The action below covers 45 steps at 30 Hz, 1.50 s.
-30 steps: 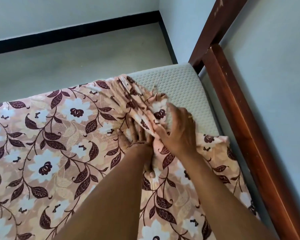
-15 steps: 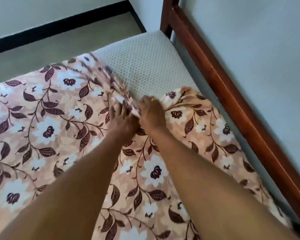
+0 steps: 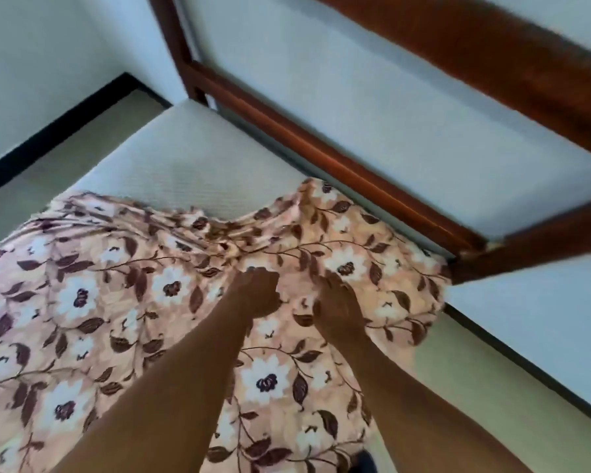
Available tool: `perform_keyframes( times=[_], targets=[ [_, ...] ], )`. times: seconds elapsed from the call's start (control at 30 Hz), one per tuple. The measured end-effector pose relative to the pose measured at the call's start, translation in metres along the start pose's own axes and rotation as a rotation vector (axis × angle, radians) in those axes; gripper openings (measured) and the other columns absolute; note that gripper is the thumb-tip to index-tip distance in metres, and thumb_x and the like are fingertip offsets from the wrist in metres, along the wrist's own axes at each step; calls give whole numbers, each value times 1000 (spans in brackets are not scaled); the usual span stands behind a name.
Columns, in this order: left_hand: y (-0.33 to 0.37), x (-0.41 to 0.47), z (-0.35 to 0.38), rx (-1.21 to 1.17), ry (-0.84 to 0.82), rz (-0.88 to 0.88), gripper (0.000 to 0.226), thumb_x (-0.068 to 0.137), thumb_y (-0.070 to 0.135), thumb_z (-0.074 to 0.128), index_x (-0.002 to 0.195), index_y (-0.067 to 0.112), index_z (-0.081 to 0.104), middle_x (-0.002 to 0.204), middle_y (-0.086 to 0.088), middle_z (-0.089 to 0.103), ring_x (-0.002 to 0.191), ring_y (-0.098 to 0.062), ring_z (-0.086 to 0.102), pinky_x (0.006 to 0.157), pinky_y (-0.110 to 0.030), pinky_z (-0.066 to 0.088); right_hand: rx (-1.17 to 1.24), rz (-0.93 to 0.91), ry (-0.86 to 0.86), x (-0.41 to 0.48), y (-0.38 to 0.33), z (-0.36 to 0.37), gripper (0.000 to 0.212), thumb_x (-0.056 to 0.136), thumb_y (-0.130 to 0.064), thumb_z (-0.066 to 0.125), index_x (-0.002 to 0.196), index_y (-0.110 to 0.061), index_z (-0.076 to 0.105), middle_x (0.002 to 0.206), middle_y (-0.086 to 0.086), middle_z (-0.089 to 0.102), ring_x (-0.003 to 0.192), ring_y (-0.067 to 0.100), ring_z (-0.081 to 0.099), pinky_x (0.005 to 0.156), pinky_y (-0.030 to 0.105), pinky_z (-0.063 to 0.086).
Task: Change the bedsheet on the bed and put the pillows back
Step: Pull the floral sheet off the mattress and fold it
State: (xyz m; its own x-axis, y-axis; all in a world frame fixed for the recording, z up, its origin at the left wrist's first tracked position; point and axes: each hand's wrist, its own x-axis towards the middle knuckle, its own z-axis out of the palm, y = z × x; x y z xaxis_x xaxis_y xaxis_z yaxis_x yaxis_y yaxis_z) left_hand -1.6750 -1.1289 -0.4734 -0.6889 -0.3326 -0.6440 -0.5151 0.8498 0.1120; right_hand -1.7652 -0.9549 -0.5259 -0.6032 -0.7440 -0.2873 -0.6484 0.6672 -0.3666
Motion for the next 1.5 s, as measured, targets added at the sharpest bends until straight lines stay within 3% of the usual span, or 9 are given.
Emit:
perform_keyframes(
  times=[0.17, 0.37, 0.7, 0.83, 0.97, 1.1, 1.2, 1.33, 1.5],
  targets=[
    [87, 62, -9, 88, 9, 249, 77, 96, 40, 61, 160, 34, 19, 168, -13, 13, 152, -36, 21, 114, -52, 37, 128, 432, 136, -29, 105, -29, 51, 92, -20, 64, 141, -11, 51, 139, 13, 59, 127, 33, 56, 104, 45, 51],
    [131, 111, 37, 353, -76, 308, 137, 70, 42, 90, 151, 53, -19, 156, -5, -45, 145, -50, -29, 98, -80, 36, 358, 850, 404, -14, 185, -48, 41, 101, -22, 59, 138, -7, 53, 135, 15, 58, 124, 33, 57, 98, 41, 50],
    [123, 118, 47, 361, 8, 362, 138, 72, 46, 86, 148, 51, -30, 152, -9, -51, 141, -53, -32, 91, -71, 49, 645, 1269, 724, 21, 203, -21, 16, 99, -24, 65, 106, -11, 71, 109, 6, 73, 101, 25, 68, 79, 26, 47],
    [120, 121, 44, 403, -12, 358, 125, 74, 53, 81, 155, 50, -14, 161, -10, -36, 147, -52, -22, 100, -68, 44, 619, 672, 447, 17, 128, -21, 12, 94, -11, 65, 105, -9, 70, 103, 7, 72, 92, 22, 69, 69, 21, 51],
    [102, 102, 40, 281, 8, 331, 49, 90, 48, 64, 133, 23, 64, 133, -6, 63, 131, -26, 52, 107, -36, 46, 673, 350, 294, -11, 46, -16, 20, 91, -30, 67, 102, -14, 71, 96, -3, 74, 84, 12, 67, 68, 22, 47],
    [44, 65, 65, -4, 302, 427, 68, 80, 6, 75, 144, 5, 52, 152, -18, 47, 144, -36, 41, 109, -46, 46, 562, 561, 431, -31, 70, -18, 48, 89, -54, 61, 120, -18, 63, 108, -3, 69, 96, 16, 66, 73, 24, 50],
    [9, 20, 91, -170, 361, 251, 61, 78, -7, 63, 138, 5, 57, 149, -17, 51, 142, -34, 44, 104, -53, 51, 338, 641, 161, -34, 81, -9, 84, 79, -66, 70, 143, -19, 43, 136, 6, 55, 121, 27, 55, 98, 42, 49],
    [-11, -33, 120, -441, 404, 75, 50, 91, 7, 65, 140, 13, 58, 149, -6, 54, 143, -26, 44, 110, -44, 46, 200, 590, 9, -42, 44, -1, 42, 97, -34, 64, 133, -14, 53, 125, 9, 66, 113, 30, 64, 85, 38, 52],
    [-13, -77, 110, -1159, 336, -392, 26, 96, 53, 60, 95, 29, 69, 89, 2, 71, 86, -19, 68, 85, -37, 54, 509, 148, -293, -67, -93, 28, 8, 87, -11, 69, 93, -8, 65, 92, 12, 72, 86, 27, 69, 71, 43, 57]
  ],
)
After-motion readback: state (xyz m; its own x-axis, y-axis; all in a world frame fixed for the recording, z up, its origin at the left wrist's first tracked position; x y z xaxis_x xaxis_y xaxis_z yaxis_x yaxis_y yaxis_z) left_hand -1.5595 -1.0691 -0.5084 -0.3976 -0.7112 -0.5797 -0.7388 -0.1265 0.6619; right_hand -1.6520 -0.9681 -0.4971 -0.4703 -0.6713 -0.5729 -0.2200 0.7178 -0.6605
